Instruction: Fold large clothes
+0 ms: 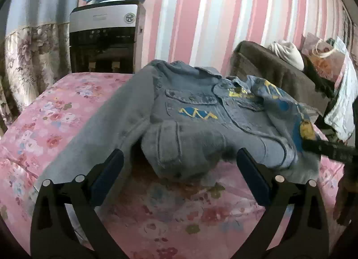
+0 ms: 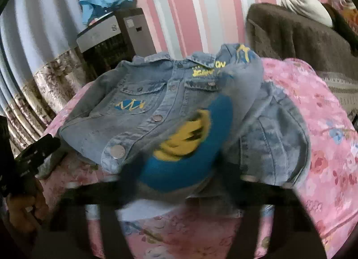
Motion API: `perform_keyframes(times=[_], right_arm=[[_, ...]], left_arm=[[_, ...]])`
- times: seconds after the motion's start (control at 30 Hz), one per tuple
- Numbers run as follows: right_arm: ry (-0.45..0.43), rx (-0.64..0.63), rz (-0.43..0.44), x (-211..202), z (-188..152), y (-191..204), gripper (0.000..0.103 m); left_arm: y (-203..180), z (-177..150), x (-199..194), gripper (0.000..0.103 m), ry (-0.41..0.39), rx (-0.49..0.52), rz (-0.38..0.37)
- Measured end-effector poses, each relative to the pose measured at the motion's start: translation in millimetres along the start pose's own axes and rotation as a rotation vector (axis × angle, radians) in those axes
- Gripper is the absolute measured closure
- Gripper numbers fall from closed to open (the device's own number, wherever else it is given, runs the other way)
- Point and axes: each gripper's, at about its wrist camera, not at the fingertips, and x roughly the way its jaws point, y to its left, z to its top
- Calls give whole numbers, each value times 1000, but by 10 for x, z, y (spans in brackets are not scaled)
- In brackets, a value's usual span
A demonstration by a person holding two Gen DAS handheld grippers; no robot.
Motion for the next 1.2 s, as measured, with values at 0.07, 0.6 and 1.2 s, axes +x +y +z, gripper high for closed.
perform_keyframes(times=[0.07,0.6,1.2], right_arm=[[-25,-8,-13,-105,26,-83,89],[-155,50,-337,-908,178,-1805,19],[89,57,-37,173,-12,-999,68]], left_arm=[[-29,0,6,3,10,19,-5],[38,-29,193,3,103,75,2],[-267,264,795,3,136,102,8]])
